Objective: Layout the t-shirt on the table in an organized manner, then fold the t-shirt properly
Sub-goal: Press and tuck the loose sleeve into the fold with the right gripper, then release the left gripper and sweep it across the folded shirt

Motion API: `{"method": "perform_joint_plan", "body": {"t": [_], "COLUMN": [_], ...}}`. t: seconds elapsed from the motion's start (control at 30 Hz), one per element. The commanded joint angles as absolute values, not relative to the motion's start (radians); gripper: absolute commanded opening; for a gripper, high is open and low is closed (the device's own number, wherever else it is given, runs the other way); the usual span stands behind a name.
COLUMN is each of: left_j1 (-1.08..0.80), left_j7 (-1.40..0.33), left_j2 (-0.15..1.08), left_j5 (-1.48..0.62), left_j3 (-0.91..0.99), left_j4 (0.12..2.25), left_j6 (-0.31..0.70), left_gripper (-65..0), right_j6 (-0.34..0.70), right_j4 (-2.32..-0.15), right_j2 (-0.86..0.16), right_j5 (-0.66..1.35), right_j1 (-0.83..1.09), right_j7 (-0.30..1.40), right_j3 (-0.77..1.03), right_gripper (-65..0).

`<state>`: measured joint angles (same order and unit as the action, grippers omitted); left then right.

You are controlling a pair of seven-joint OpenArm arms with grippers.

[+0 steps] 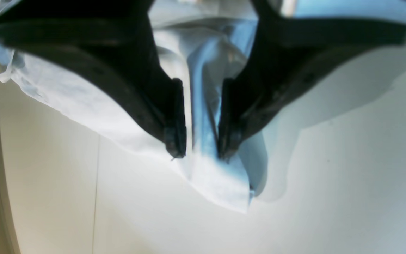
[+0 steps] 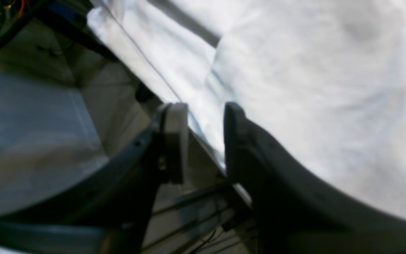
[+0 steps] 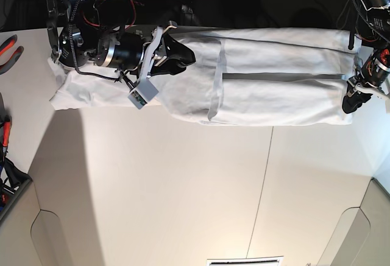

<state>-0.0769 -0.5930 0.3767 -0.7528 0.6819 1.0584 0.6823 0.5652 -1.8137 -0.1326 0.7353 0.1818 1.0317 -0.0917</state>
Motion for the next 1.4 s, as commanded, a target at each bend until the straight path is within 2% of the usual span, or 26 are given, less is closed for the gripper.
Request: {"method": "perform_joint_plan", "body": {"t": [0.0, 0.1, 0.27, 0.47, 0.93, 1.07, 1.2, 1.27, 1.37], "left_j1": [-0.066, -0.066, -0.066, -0.066, 0.029, 0.074, 0.113, 0.122, 0.119], "left_j7": [-0.572, -0.572, -0.572, -0.572, -0.566, -0.821, -1.089, -1.169, -1.190], "left_j2": [0.397, 0.397, 0.397, 0.397, 0.399, 0.390, 0.371, 0.345, 0.297], "left_j5": [-0.774, -0.777, -0.854, -0.940, -0.984, -1.202, -1.426, -1.466, -1.462], "left_j3": [0.686, 0.686, 0.686, 0.686, 0.690, 0.661, 0.535, 0.450, 0.304], "left_j4": [1.075, 1.075, 1.075, 1.075, 1.076, 1.082, 1.122, 1.166, 1.246], "left_j6": [0.698, 0.698, 0.698, 0.698, 0.698, 0.698, 0.698, 0.698, 0.698], "left_gripper": [-45.1, -45.1, -45.1, -45.1, -45.2, -47.0, -64.0, -65.0, -65.0], "right_j6": [0.576, 0.574, 0.548, 0.546, 0.546, 0.547, 0.547, 0.547, 0.547], "right_j4": [-1.835, -1.837, -1.837, -1.836, -1.836, -1.836, -1.836, -1.836, -1.836], "right_j2": [-0.132, -0.132, -0.106, -0.060, -0.060, -0.054, -0.049, -0.049, -0.049], "right_j5": [0.740, 0.672, 0.648, 0.775, 0.794, 0.793, 0.793, 0.793, 0.781], "right_j1": [0.172, 0.173, 0.173, 0.187, 0.247, 0.247, 0.247, 0.247, 0.247], "right_j7": [1.008, 0.972, 0.928, 0.933, 0.939, 0.939, 0.935, 0.935, 0.935], "right_j3": [-0.085, -0.051, 0.108, 0.326, 0.358, 0.358, 0.358, 0.358, 0.358], "right_gripper": [-52.2, -65.0, -65.0, -65.0, -65.0, -65.0, -65.0, -65.0, -65.0]}}
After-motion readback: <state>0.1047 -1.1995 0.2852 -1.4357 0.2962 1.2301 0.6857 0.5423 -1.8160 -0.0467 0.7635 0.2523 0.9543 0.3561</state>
